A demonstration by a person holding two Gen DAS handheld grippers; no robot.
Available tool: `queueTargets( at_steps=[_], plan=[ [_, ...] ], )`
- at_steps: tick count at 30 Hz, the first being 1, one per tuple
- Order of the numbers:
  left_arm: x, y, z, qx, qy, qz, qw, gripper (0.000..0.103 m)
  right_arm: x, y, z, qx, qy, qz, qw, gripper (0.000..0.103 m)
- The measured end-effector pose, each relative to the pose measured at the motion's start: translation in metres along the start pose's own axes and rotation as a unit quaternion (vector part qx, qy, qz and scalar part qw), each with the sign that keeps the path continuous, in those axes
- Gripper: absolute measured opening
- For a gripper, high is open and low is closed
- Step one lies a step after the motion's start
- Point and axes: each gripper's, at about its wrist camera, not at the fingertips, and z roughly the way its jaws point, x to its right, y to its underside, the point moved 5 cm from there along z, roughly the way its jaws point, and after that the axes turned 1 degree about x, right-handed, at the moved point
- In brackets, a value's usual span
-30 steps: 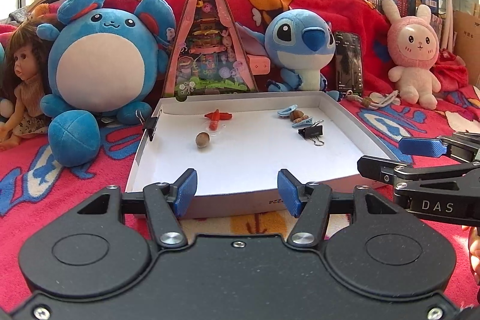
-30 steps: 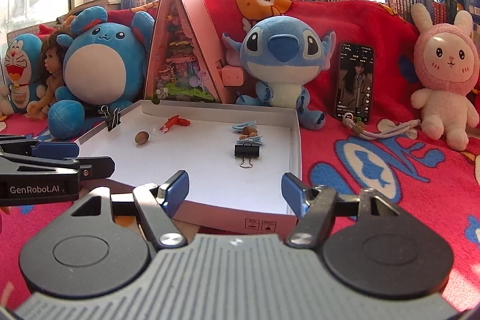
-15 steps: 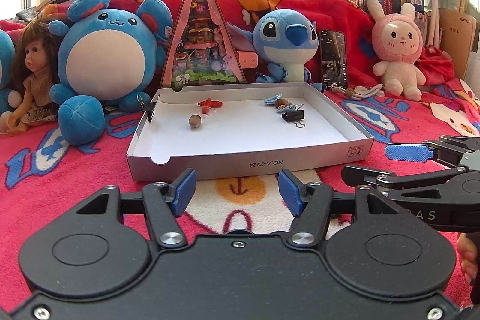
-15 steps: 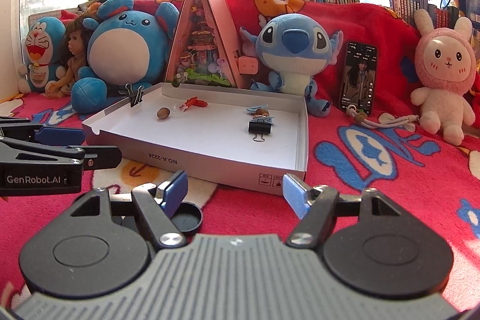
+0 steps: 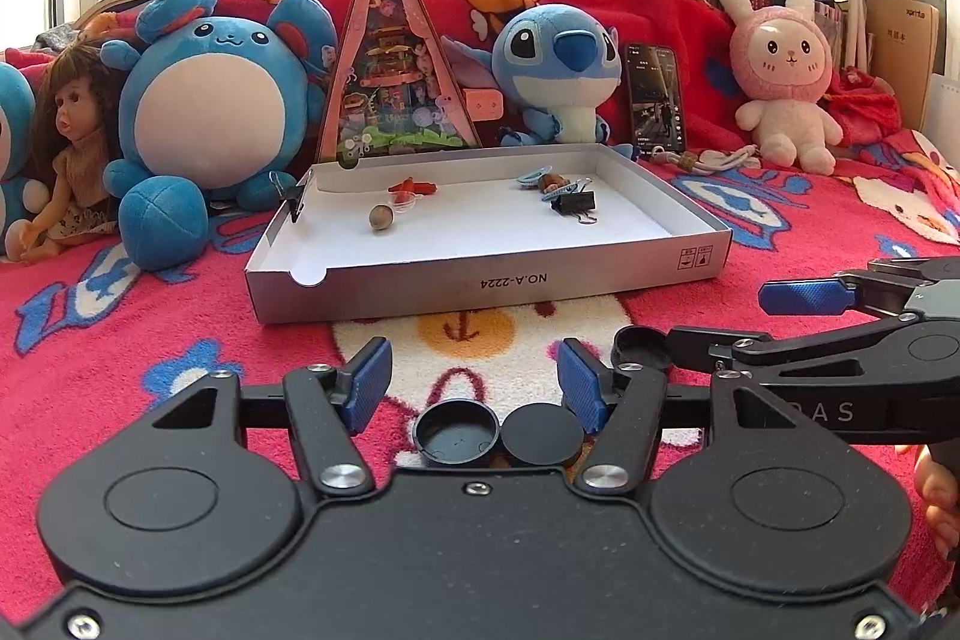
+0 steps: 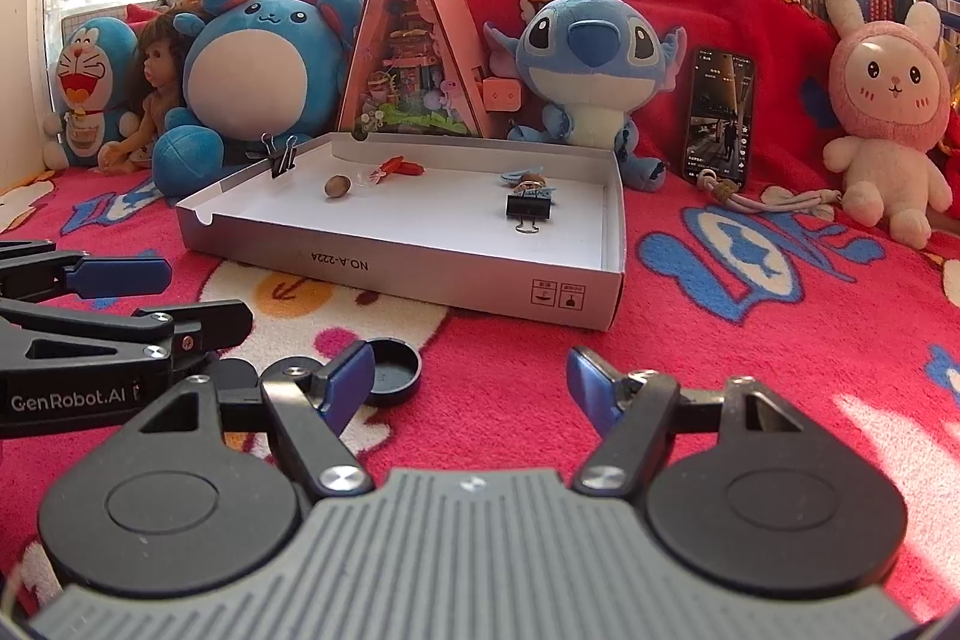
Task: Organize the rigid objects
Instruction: 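Withdraw both open tools from the box toward the black lids, then grasp a black cup-shaped lid with the left tool while the right tool grasps another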
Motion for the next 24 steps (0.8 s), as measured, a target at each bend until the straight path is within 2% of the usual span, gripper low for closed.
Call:
queueTargets(
  at_steps=[5,10,24],
  plan=[
    [-0.002,0.004,-0.001,-0.004,0.006,-0.005,1.0000,0.057,-0.001,0.004,0.002,-0.004,0.000,-0.002,1.000,0.081],
    [-0.002,0.007,-0.004,-0.004,0.004,0.002,1.0000,0.049,-0.004,0.006,0.004,-0.007,-0.002,-0.007,1.000,0.081],
    [-0.006,0.012,-0.025,0.008,0.001,0.015,0.9999,0.044,-0.013,0.005,0.010,-0.017,-0.006,-0.026,1.000,0.081]
  ],
)
